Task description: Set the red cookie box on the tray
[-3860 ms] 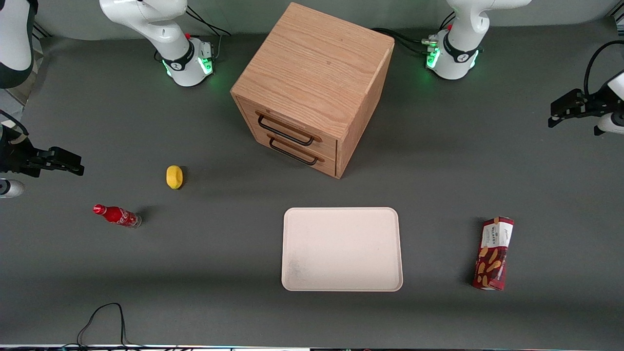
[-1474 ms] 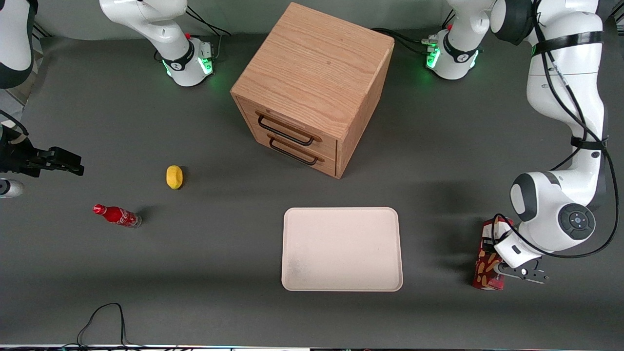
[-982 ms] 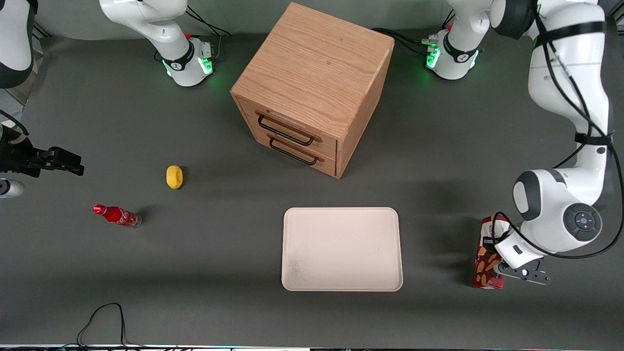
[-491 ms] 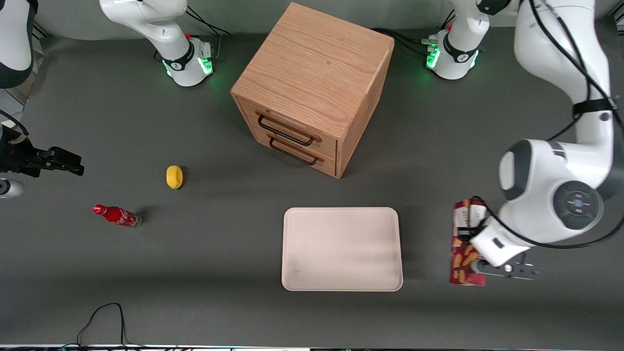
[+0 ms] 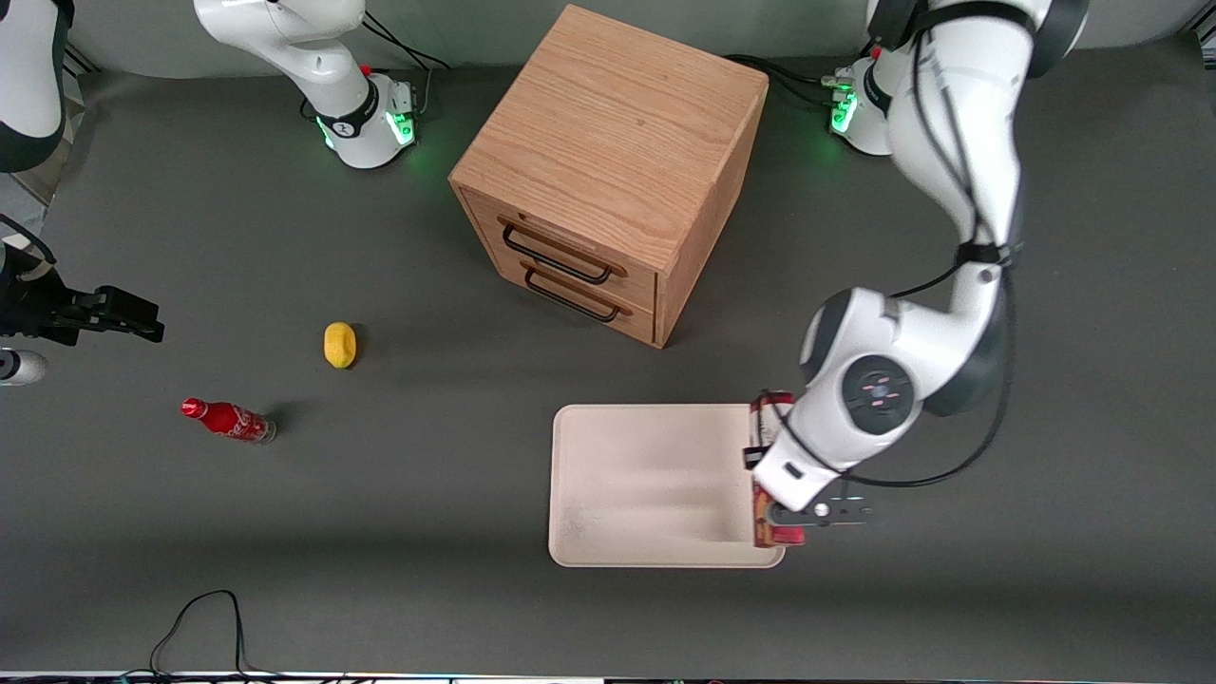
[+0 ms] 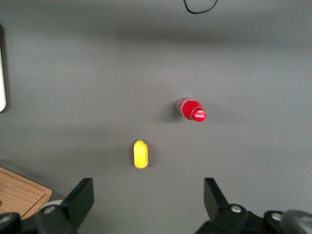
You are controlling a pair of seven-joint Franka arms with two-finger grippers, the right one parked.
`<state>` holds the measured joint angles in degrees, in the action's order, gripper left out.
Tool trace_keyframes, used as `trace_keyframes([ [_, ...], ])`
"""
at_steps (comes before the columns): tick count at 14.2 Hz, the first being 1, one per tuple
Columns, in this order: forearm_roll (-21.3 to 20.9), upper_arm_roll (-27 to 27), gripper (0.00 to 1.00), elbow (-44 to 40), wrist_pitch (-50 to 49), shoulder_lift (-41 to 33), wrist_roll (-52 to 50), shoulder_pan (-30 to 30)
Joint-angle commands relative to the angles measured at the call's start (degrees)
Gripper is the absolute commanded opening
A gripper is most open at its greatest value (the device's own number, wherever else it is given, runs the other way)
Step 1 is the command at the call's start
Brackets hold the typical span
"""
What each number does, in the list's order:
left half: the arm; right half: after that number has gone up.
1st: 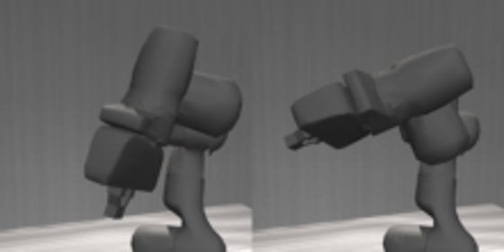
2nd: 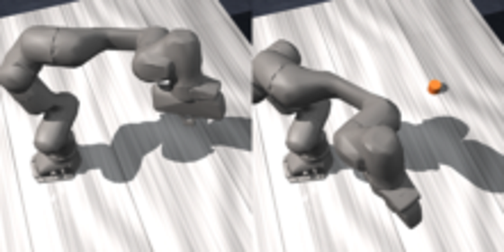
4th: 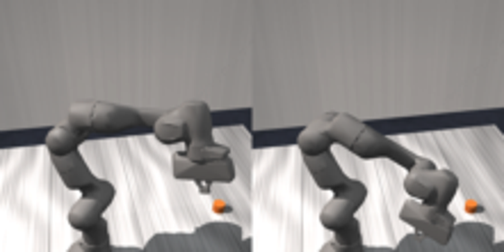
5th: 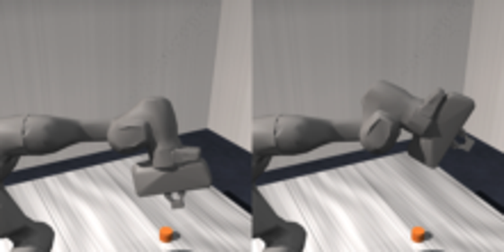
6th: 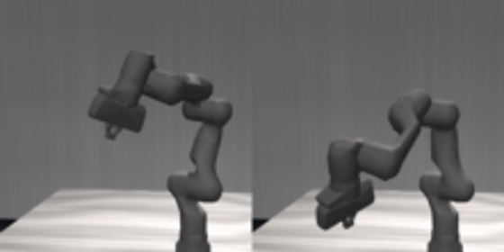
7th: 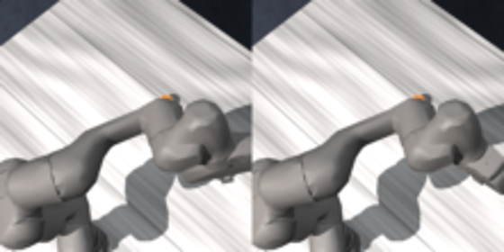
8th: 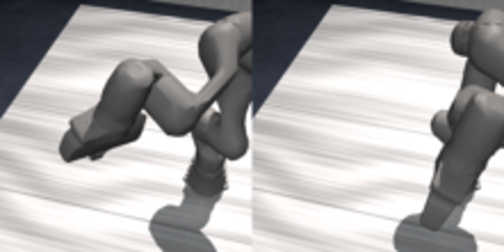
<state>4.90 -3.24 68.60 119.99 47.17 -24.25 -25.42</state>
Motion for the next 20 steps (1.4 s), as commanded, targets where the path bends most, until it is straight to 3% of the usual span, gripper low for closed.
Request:
trace_keyframes([
  [1,-1.8,-0.5,0.00,0.9,4.7,2.3,-2.4,-0.5],
  [3,-1.9,-0.6,0.00,1.4,5.2,2.7,-2.6,-0.5],
  [4,-1.9,-0.6,0.12,1.4,5.2,2.6,-2.6,-0.4],
  [5,-2.2,-0.6,0.99,1.4,5.2,2.4,-2.5,-0.4],
  [10,-1.7,-0.7,1.00,4.8,4.0,-4.7,-2.0,2.3],
  [15,-1.6,-0.7,1.00,21.8,-1.2,-24.9,-0.2,11.0],
  [20,-3.0,-0.9,1.00,28.8,-15.2,-40.0,18.9,19.0],
])
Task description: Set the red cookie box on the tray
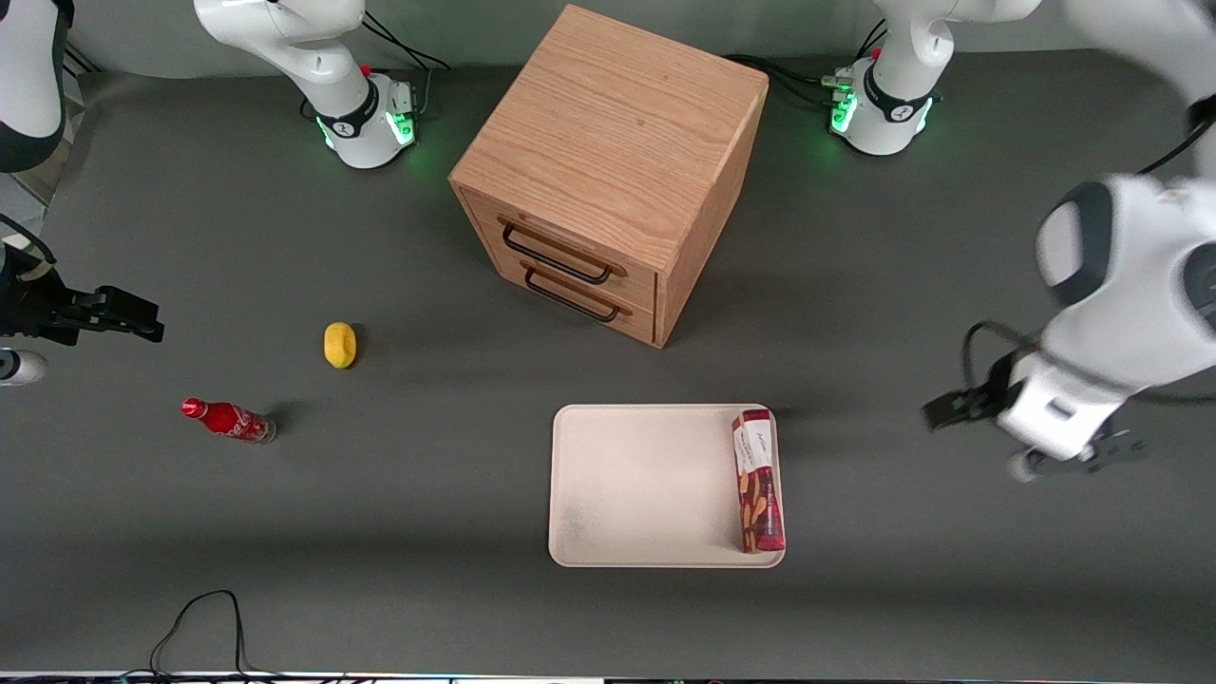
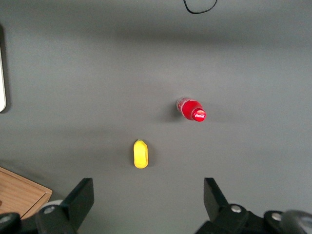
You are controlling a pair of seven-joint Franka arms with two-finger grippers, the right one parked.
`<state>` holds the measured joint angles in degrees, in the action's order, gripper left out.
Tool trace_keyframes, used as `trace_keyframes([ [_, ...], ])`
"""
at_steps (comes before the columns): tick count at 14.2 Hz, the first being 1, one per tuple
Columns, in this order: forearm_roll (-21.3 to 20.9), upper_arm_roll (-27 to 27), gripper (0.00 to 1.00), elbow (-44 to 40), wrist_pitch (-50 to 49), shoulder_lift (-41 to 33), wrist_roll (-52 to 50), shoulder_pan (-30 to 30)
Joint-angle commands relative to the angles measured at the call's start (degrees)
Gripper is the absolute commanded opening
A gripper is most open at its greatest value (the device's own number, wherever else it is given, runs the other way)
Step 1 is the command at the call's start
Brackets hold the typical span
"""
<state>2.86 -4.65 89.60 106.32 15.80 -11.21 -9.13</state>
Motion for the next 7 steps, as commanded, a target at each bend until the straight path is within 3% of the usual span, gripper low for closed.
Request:
trace_keyframes([
  [1,-1.4,0.6,1.00,10.9,-1.6,-12.6,8.1,4.2],
  [4,-2.1,0.6,1.00,14.7,-4.3,-19.4,11.7,6.3],
  [7,-2.0,0.8,1.00,14.6,-7.1,-21.1,12.0,6.2],
])
